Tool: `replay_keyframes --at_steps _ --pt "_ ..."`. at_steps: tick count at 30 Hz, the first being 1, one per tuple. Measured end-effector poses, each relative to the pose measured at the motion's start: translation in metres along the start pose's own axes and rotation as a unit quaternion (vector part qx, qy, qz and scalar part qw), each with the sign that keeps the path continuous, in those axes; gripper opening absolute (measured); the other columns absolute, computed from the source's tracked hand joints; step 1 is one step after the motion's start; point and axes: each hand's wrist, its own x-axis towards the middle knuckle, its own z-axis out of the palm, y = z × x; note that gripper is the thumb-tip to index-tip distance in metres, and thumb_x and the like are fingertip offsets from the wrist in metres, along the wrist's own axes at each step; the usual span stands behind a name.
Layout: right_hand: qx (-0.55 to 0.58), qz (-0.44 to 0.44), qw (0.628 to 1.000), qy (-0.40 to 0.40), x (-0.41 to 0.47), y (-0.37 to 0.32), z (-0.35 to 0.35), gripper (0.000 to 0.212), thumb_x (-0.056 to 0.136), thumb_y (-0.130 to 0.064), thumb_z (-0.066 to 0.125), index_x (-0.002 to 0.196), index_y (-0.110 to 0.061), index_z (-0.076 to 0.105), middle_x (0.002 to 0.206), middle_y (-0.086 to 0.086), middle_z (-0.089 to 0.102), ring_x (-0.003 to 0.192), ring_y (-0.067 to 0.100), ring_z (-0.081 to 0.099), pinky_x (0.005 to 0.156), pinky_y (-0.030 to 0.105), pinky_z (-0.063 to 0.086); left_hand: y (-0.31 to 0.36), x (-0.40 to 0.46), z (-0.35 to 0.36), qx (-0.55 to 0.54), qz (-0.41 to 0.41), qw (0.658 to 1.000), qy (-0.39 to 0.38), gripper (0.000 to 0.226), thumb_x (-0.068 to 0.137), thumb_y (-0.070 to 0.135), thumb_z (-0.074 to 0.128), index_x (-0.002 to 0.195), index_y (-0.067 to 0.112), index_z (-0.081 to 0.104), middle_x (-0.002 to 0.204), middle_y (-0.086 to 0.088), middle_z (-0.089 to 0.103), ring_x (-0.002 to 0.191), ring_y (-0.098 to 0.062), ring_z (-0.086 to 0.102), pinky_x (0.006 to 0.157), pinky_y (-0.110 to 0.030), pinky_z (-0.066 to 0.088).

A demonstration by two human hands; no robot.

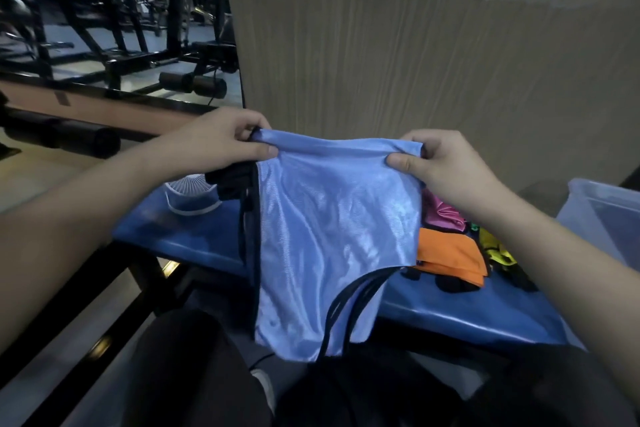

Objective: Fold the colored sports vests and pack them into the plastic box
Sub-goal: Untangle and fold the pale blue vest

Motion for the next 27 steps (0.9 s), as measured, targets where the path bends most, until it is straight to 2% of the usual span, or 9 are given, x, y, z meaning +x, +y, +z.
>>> replay_keyframes --at_steps 2,4,6,7,10,16,18,22,27 --pt "-0.002 0.016 1.000 0.000 0.011 0.012 0.012 0.018 0.091 -0.030 0.072 0.084 -0.015 0.069 0.081 0.031 0.063 0.059 0.038 0.058 0.058 0.049 0.049 -0.017 0.016 0.007 0.029 0.006 1.000 0.004 0.013 0.087 0.033 0.076 0.086 0.024 0.067 0.070 -0.003 0.057 0.065 -0.005 0.050 0.063 -0.020 0.039" --pt "0.012 0.040 0.999 0.006 0.026 0.032 0.028 0.012 0.092 -0.022 0.072 0.086 -0.012 0.069 0.069 0.030 0.060 0.045 0.026 0.055 0.044 0.034 0.044 -0.038 0.037 0.018 0.056 0.011 0.998 0.003 0.012 0.087 0.030 0.076 0.086 0.023 0.066 0.070 0.007 0.057 0.061 0.001 0.050 0.058 -0.012 0.036" --pt "-0.008 0.061 0.998 0.004 0.046 0.056 0.042 0.010 0.093 -0.021 0.070 0.087 -0.013 0.068 0.061 0.026 0.055 0.037 0.024 0.054 0.036 0.024 0.037 -0.064 0.063 0.030 0.067 0.013 0.998 0.004 0.012 0.087 0.028 0.076 0.091 0.020 0.068 0.076 0.007 0.063 0.068 0.002 0.056 0.064 -0.014 0.041" --pt "-0.022 0.071 0.997 -0.003 0.057 0.069 0.048 0.011 0.094 -0.021 0.069 0.086 -0.015 0.067 0.059 0.023 0.054 0.036 0.024 0.055 0.036 0.022 0.036 -0.078 0.077 0.037 0.067 0.008 0.998 0.003 0.014 0.087 0.028 0.076 0.093 0.018 0.069 0.080 0.005 0.066 0.074 -0.001 0.060 0.070 -0.021 0.046" --pt "-0.046 0.102 0.993 -0.024 0.085 0.103 0.064 0.019 0.095 -0.022 0.067 0.077 -0.018 0.063 0.056 0.014 0.058 0.039 0.027 0.061 0.043 0.026 0.040 -0.114 0.113 0.058 0.063 0.000 0.998 -0.004 0.014 0.086 0.026 0.078 0.094 0.017 0.070 0.086 0.001 0.070 0.085 -0.017 0.065 0.082 -0.037 0.049" --pt "0.006 0.176 0.984 -0.019 0.123 0.159 0.083 0.013 0.097 -0.017 0.065 0.087 -0.010 0.068 0.070 0.014 0.069 0.049 0.036 0.068 0.045 0.028 0.049 -0.160 0.163 0.099 0.055 0.001 0.998 0.031 0.014 0.086 0.026 0.077 0.082 0.026 0.064 0.079 0.009 0.066 0.077 -0.009 0.062 0.074 -0.034 0.047" --pt "0.033 0.191 0.981 -0.008 0.133 0.171 0.087 0.011 0.097 -0.014 0.065 0.088 -0.009 0.070 0.075 0.014 0.069 0.055 0.037 0.069 0.051 0.038 0.057 -0.169 0.173 0.107 0.063 0.002 0.997 0.042 0.011 0.087 0.028 0.077 0.085 0.025 0.066 0.080 0.009 0.067 0.077 -0.007 0.062 0.076 -0.037 0.050" --pt "0.076 0.199 0.977 0.017 0.151 0.188 0.092 0.011 0.096 -0.010 0.066 0.087 -0.010 0.072 0.088 0.017 0.069 0.073 0.031 0.074 0.064 0.042 0.063 -0.179 0.189 0.111 0.065 0.005 0.996 0.068 0.012 0.088 0.033 0.075 0.087 0.027 0.065 0.078 0.010 0.066 0.076 -0.011 0.063 0.072 -0.042 0.051" --pt "0.052 0.167 0.985 -0.007 0.149 0.190 0.091 0.012 0.093 -0.011 0.068 0.082 -0.016 0.072 0.077 0.003 0.071 0.073 0.021 0.073 0.072 0.039 0.062 -0.183 0.181 0.115 0.088 0.029 0.993 0.070 0.008 0.090 0.033 0.071 0.090 0.032 0.063 0.086 0.008 0.065 0.085 -0.011 0.058 0.078 -0.043 0.051"
